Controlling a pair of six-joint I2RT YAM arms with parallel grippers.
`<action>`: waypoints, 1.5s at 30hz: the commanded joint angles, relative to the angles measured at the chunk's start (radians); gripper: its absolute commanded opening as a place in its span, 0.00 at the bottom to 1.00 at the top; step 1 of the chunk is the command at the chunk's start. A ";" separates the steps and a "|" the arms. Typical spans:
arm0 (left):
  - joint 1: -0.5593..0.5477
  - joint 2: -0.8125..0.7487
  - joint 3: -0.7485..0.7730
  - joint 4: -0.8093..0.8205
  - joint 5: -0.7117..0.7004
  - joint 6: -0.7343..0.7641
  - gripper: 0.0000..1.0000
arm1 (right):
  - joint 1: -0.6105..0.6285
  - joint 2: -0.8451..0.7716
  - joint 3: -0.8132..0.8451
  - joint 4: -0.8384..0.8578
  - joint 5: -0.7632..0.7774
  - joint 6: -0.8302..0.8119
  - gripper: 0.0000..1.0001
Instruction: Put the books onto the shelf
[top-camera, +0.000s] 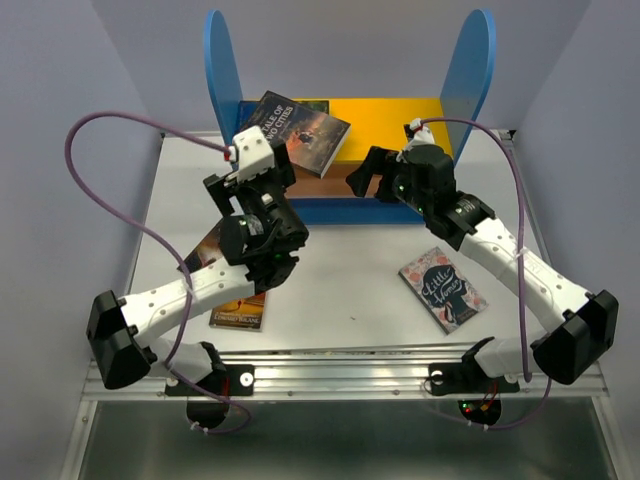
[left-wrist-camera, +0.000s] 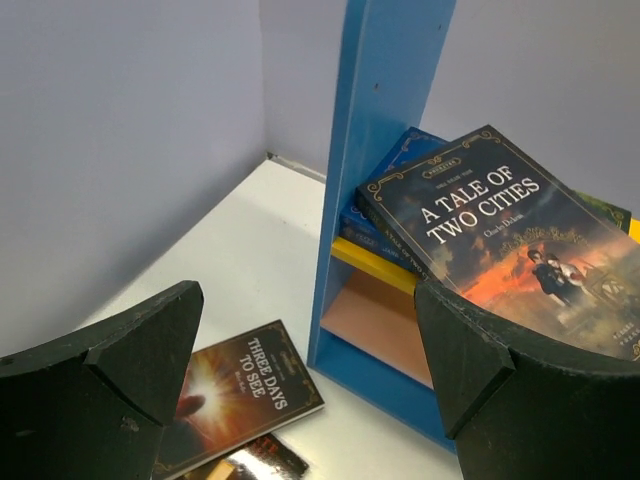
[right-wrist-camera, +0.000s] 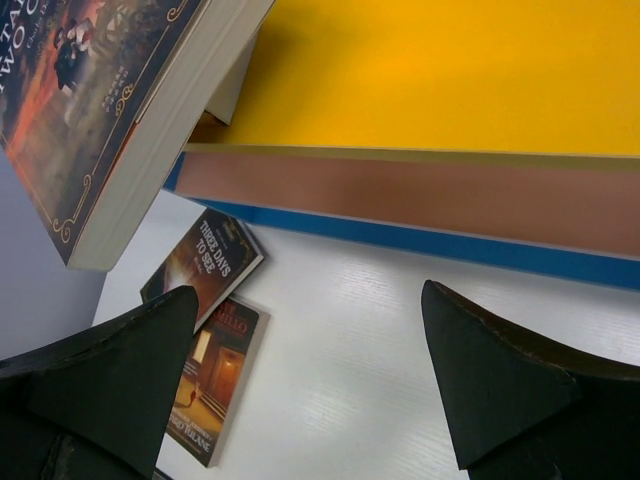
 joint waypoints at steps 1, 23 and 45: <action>0.019 -0.106 -0.070 0.796 -0.211 -0.205 0.99 | -0.006 -0.015 0.035 0.063 -0.013 0.010 0.99; 0.045 -0.120 -0.154 0.784 -0.214 0.403 0.99 | -0.006 -0.104 -0.058 0.060 0.047 0.003 1.00; 0.225 -0.105 -0.231 0.781 0.073 -0.267 0.99 | -0.006 -0.210 -0.162 0.055 0.073 0.051 1.00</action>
